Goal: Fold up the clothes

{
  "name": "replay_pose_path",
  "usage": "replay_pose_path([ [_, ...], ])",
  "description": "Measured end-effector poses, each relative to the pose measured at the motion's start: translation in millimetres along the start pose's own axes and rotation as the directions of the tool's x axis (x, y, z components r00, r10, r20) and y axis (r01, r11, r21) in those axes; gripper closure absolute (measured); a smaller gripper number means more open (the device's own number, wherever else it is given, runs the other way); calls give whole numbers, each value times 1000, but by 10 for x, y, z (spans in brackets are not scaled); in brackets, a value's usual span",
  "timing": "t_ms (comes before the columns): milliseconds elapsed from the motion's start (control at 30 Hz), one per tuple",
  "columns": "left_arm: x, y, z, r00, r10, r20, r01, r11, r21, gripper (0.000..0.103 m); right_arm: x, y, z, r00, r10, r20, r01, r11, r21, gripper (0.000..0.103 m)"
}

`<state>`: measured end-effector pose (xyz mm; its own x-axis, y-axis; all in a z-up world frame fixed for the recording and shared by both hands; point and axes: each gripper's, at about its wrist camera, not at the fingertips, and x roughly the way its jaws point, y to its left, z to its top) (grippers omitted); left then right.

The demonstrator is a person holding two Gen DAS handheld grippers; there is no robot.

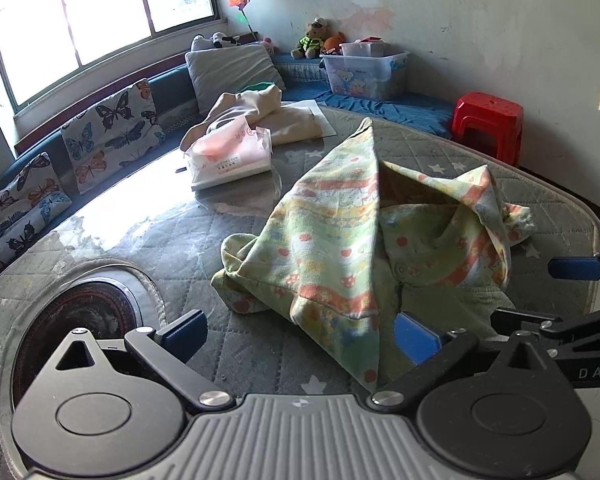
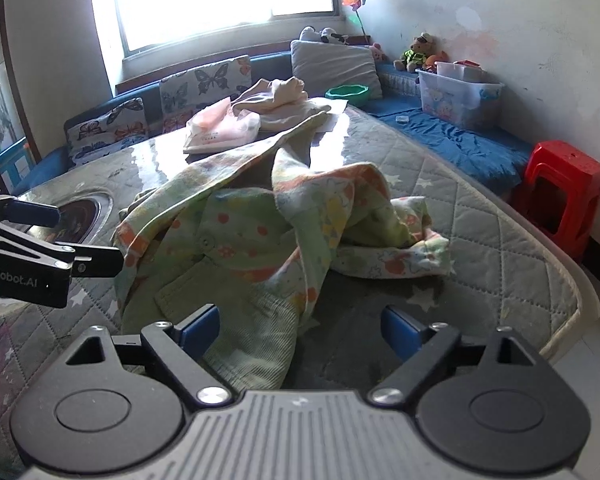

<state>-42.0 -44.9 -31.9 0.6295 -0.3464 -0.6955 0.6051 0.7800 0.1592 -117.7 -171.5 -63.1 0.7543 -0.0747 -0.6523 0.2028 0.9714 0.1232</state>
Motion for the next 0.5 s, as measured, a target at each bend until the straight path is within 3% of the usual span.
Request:
replay_pose_path([
  [233, 40, 15, 113, 1000, -25, 13, 25, 1000, 2, 5, 66, -57, 95, 999, -27, 16, 27, 1000, 4, 27],
  [500, 143, 38, 290, 998, -63, 18, 63, 998, -1, 29, 206, -40, 226, 1000, -7, 20, 8, 1000, -19, 46],
])
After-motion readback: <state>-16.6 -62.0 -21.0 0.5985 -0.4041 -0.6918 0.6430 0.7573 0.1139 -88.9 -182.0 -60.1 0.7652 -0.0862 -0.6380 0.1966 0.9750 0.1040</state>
